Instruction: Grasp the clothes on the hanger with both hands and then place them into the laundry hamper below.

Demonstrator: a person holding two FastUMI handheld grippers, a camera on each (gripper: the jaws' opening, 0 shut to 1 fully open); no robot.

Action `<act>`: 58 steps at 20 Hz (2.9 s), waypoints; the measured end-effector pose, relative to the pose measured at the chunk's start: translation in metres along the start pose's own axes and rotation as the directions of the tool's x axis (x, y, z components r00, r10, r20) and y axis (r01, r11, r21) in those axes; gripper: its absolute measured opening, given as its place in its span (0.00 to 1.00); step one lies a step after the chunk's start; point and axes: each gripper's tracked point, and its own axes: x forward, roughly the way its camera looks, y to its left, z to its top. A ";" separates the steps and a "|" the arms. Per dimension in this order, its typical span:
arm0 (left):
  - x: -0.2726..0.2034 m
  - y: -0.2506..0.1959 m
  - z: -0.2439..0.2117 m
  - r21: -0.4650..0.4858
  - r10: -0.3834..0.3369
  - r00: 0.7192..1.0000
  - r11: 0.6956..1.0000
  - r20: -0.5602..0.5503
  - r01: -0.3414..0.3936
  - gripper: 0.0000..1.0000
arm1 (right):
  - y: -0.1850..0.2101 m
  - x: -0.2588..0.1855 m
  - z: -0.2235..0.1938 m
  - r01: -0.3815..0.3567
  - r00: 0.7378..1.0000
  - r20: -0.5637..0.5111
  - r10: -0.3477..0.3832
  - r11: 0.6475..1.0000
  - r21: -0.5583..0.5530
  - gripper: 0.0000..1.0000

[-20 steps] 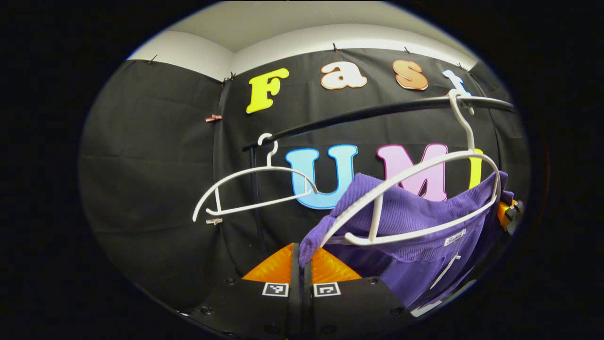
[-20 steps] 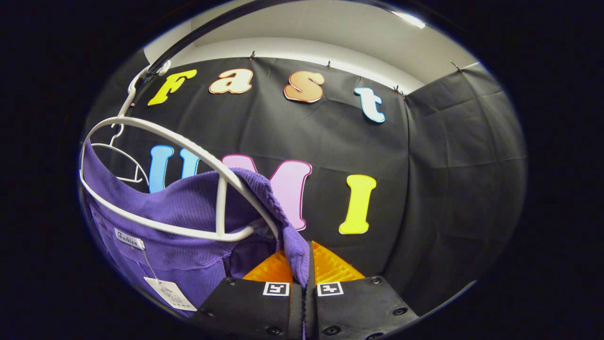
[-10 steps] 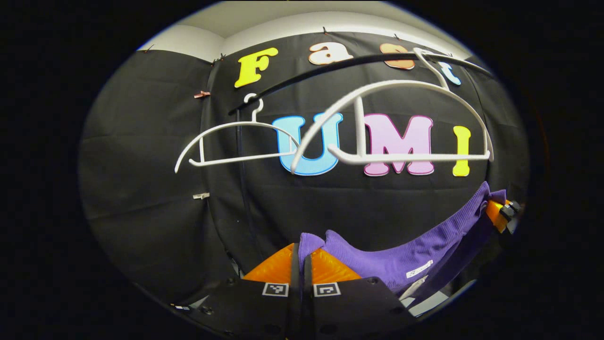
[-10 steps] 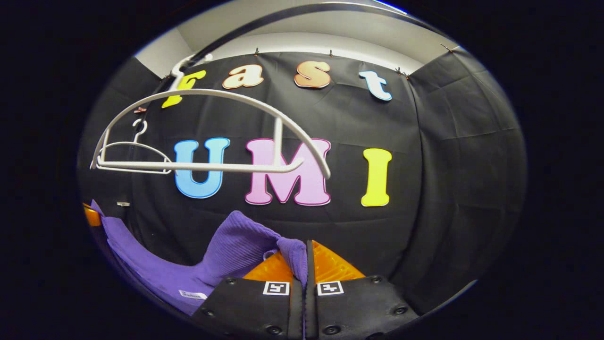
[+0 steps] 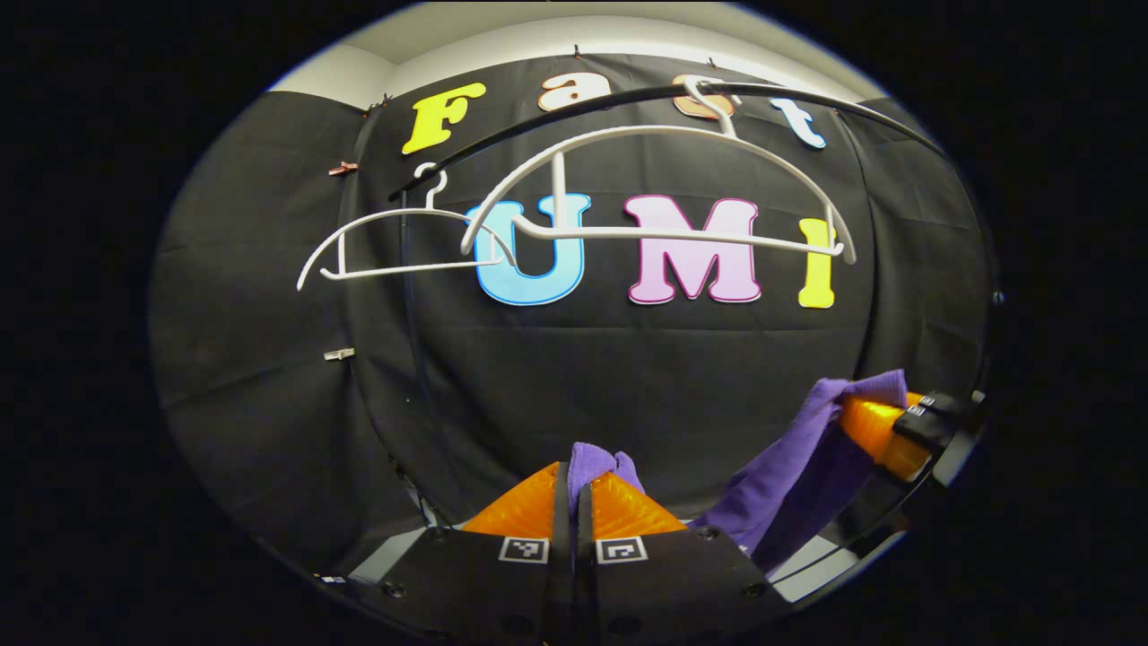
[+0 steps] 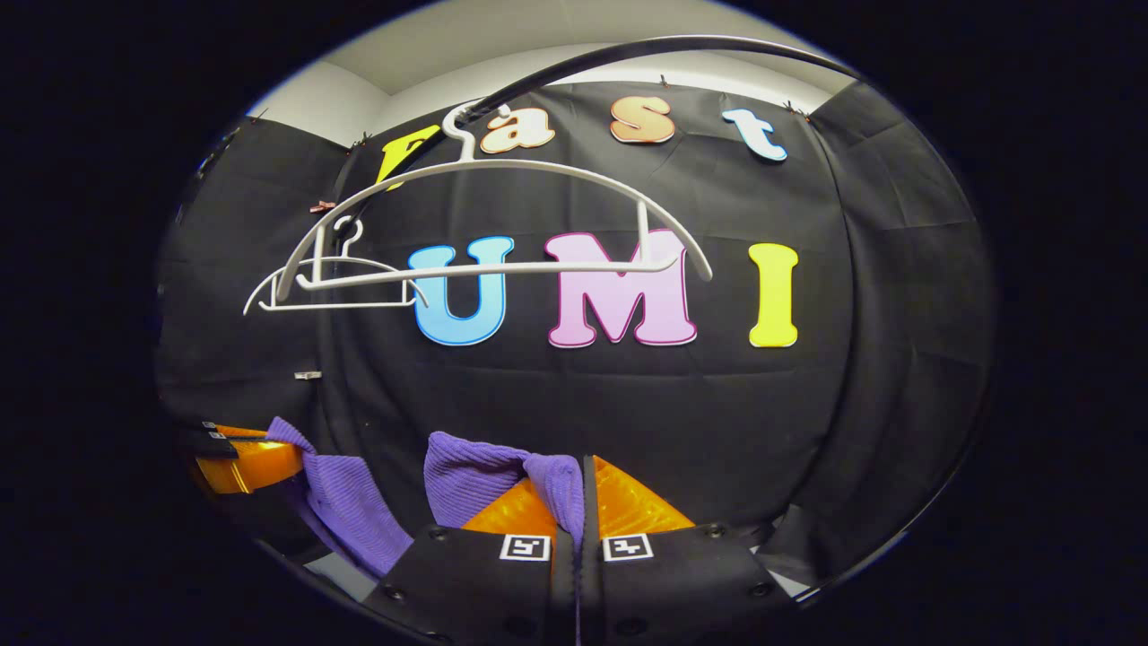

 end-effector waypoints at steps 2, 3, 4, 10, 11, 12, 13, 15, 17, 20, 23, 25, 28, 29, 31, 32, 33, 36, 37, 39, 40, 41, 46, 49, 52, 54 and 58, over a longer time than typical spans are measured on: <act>-0.007 -0.006 -0.006 -0.013 -0.028 1.000 1.000 -0.010 0.027 0.05 | 0.008 -0.010 -0.013 -0.027 0.999 -0.043 0.028 0.999 0.024 0.07; -0.009 -0.010 -0.014 -0.017 -0.046 0.999 0.999 -0.023 0.046 0.05 | 0.009 -0.014 -0.021 -0.030 0.997 -0.067 0.032 0.999 0.028 0.07; -0.011 -0.014 -0.024 -0.017 -0.061 0.997 0.998 -0.039 0.060 0.05 | 0.010 -0.019 -0.030 -0.031 0.996 -0.087 0.033 0.999 0.025 0.07; -0.013 -0.037 -0.112 -0.041 -0.162 0.972 0.987 -0.172 0.157 0.05 | 0.010 -0.034 -0.130 -0.037 0.957 -0.285 0.044 0.999 0.031 0.09; -0.013 -0.041 -0.129 -0.046 -0.183 0.963 0.983 -0.200 0.177 0.05 | 0.010 -0.034 -0.147 -0.041 0.945 -0.323 0.049 0.999 0.033 0.07; -0.011 -0.045 -0.143 -0.045 -0.198 0.952 0.980 -0.233 0.192 0.05 | 0.009 -0.035 -0.163 -0.043 0.932 -0.359 0.053 0.998 0.035 0.07; -0.010 -0.049 -0.158 -0.042 -0.204 0.942 0.979 -0.266 0.200 0.05 | 0.007 -0.037 -0.179 -0.045 0.917 -0.396 0.055 0.998 0.035 0.07; -0.003 -0.055 -0.189 -0.042 -0.217 0.918 0.976 -0.333 0.215 0.05 | 0.004 -0.040 -0.214 -0.040 0.879 -0.474 0.055 0.998 0.042 0.07; 0.001 -0.059 -0.217 -0.067 -0.234 0.890 0.972 -0.390 0.227 0.03 | -0.002 -0.044 -0.243 -0.027 0.846 -0.531 0.044 0.999 0.039 0.07; 0.008 -0.059 -0.259 -0.105 -0.262 0.842 0.965 -0.471 0.241 0.05 | -0.005 -0.053 -0.283 -0.030 0.790 -0.612 0.038 0.999 0.023 0.07; 0.016 -0.061 -0.296 -0.104 -0.255 0.802 0.966 -0.540 0.237 0.05 | -0.008 -0.064 -0.320 -0.033 0.722 -0.692 0.032 0.999 0.012 0.07; 0.021 -0.064 -0.314 -0.112 -0.251 0.778 0.967 -0.575 0.230 0.05 | -0.011 -0.072 -0.339 -0.028 0.681 -0.732 0.025 1.000 0.009 0.07; 0.021 -0.062 -0.333 -0.121 -0.234 0.741 0.971 -0.629 0.204 0.06 | -0.015 -0.082 -0.361 -0.010 0.626 -0.780 0.012 1.000 0.008 0.07; 0.020 -0.057 -0.339 -0.117 -0.224 0.737 0.974 -0.638 0.195 0.07 | -0.017 -0.084 -0.365 0.001 0.617 -0.787 0.004 1.000 0.005 0.07; 0.023 -0.047 -0.348 -0.101 -0.195 0.743 0.980 -0.640 0.170 0.25 | -0.013 -0.085 -0.365 0.018 0.612 -0.791 0.017 0.999 0.035 0.09; 0.020 -0.043 -0.352 -0.100 -0.192 0.738 0.981 -0.647 0.167 0.39 | -0.011 -0.083 -0.359 0.023 0.620 -0.785 0.022 0.999 0.046 0.22; 0.013 -0.040 -0.357 -0.092 -0.186 0.733 0.982 -0.654 0.168 0.54 | -0.012 -0.080 -0.355 0.024 0.633 -0.774 0.016 0.999 0.041 0.36; 0.012 -0.043 -0.364 -0.090 -0.196 0.718 0.979 -0.668 0.183 0.96 | -0.012 -0.079 -0.348 0.019 0.646 -0.763 0.010 0.999 0.029 0.74; 0.009 -0.040 -0.364 -0.093 -0.198 0.714 0.979 -0.672 0.184 0.95 | -0.015 -0.078 -0.348 0.022 0.649 -0.761 0.000 1.000 0.019 0.86; 0.008 -0.038 -0.366 -0.096 -0.196 0.712 0.979 -0.674 0.179 0.96 | -0.014 -0.077 -0.345 0.031 0.651 -0.759 -0.009 0.999 0.016 0.98; 0.007 -0.037 -0.366 -0.099 -0.196 0.711 0.979 -0.675 0.177 0.95 | -0.014 -0.077 -0.344 0.037 0.652 -0.758 -0.012 0.999 0.015 0.99; 0.007 -0.035 -0.364 -0.102 -0.197 0.712 0.979 -0.674 0.175 0.95 | -0.015 -0.077 -0.342 0.041 0.653 -0.757 -0.017 0.999 0.012 0.99; 0.005 -0.032 -0.342 -0.109 -0.207 0.741 0.978 -0.639 0.178 0.96 | -0.019 -0.086 -0.328 0.052 0.671 -0.741 -0.034 0.999 0.001 0.99; -0.002 -0.030 -0.322 -0.105 -0.210 0.765 0.977 -0.609 0.185 0.96 | -0.019 -0.092 -0.310 0.068 0.696 -0.717 -0.042 0.998 0.007 0.99; -0.014 -0.028 -0.299 -0.099 -0.223 0.790 0.974 -0.572 0.203 0.96 | -0.019 -0.097 -0.280 0.078 0.736 -0.675 -0.052 0.997 0.008 0.99; -0.025 -0.025 -0.281 -0.095 -0.230 0.810 0.972 -0.540 0.213 0.95 | -0.018 -0.102 -0.258 0.085 0.764 -0.642 -0.061 0.996 0.006 0.99; -0.047 -0.018 -0.238 -0.074 -0.239 0.854 0.970 -0.463 0.231 0.95 | -0.014 -0.111 -0.206 0.100 0.819 -0.568 -0.075 0.995 0.012 0.99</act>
